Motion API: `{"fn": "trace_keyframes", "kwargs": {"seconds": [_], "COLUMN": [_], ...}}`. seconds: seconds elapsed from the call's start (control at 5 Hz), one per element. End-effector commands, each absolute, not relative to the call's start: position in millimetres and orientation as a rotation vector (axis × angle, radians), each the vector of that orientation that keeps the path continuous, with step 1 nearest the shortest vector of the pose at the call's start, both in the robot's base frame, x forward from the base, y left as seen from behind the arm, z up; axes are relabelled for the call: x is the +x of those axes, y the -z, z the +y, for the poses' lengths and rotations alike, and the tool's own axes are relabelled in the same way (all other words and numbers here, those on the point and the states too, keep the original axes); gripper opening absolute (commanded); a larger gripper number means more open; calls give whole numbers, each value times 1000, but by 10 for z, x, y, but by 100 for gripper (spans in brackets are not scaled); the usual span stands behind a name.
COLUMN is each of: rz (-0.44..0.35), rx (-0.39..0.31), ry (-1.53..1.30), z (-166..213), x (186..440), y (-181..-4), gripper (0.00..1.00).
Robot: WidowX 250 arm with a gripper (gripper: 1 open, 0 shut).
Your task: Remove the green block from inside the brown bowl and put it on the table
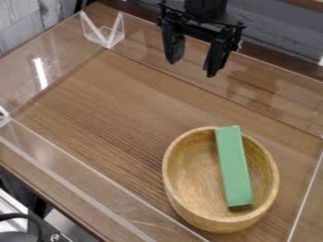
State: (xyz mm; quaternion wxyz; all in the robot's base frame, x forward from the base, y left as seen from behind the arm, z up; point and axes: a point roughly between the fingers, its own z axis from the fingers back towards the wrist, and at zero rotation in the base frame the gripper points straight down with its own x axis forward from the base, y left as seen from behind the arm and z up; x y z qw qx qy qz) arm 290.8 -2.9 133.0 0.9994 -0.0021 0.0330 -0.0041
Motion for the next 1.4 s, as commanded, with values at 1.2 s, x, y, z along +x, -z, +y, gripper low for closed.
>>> {"fn": "trace_keyframes", "kwargs": {"seconds": [1.2], "rz": [38], "rx": [-162], "ry": [-683], "z": [-995], "x": [2090], "y": [-779], "gripper": [100]}}
